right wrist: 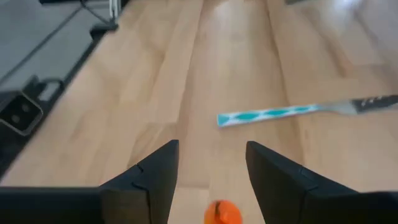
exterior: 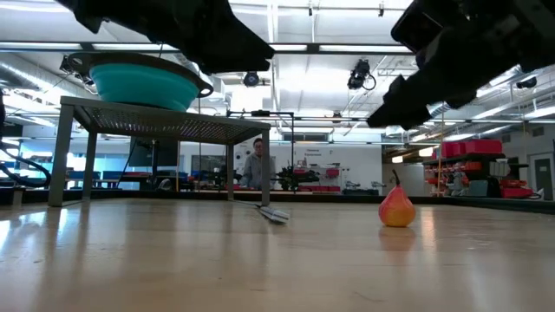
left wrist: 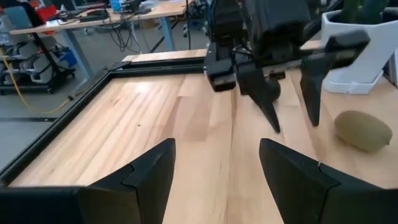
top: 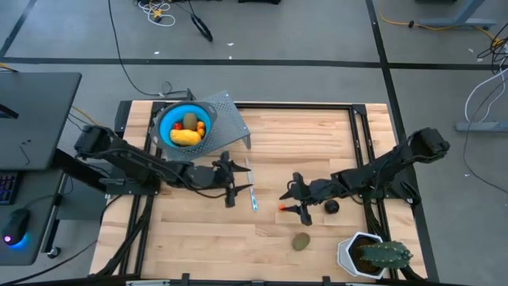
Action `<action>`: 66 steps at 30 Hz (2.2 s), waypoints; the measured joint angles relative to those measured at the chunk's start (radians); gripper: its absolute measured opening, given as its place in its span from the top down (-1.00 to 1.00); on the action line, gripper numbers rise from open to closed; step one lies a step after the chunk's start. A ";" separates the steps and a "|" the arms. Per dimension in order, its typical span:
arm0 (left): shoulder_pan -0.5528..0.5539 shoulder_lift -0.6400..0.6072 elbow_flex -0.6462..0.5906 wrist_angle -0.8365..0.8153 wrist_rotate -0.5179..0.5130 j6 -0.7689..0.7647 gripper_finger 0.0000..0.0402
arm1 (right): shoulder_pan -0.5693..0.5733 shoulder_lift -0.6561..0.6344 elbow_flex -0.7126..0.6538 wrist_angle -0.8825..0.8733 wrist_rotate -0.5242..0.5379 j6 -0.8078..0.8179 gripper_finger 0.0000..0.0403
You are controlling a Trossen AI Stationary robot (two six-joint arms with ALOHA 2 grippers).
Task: Pick & Place Fruit
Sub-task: Put the orange peach into the blue strainer bowl on the shelf
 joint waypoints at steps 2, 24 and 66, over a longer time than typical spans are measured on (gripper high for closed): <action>0.000 0.020 0.000 0.017 0.011 -0.007 -0.20 | 0.018 0.033 0.000 0.011 0.006 -0.011 -0.01; 0.001 0.023 0.000 0.009 0.023 -0.039 -0.20 | 0.035 0.290 0.000 0.058 0.094 0.010 -0.28; -0.143 0.021 0.000 0.167 -0.088 0.824 -0.22 | -0.043 0.133 0.002 0.681 0.144 0.115 0.38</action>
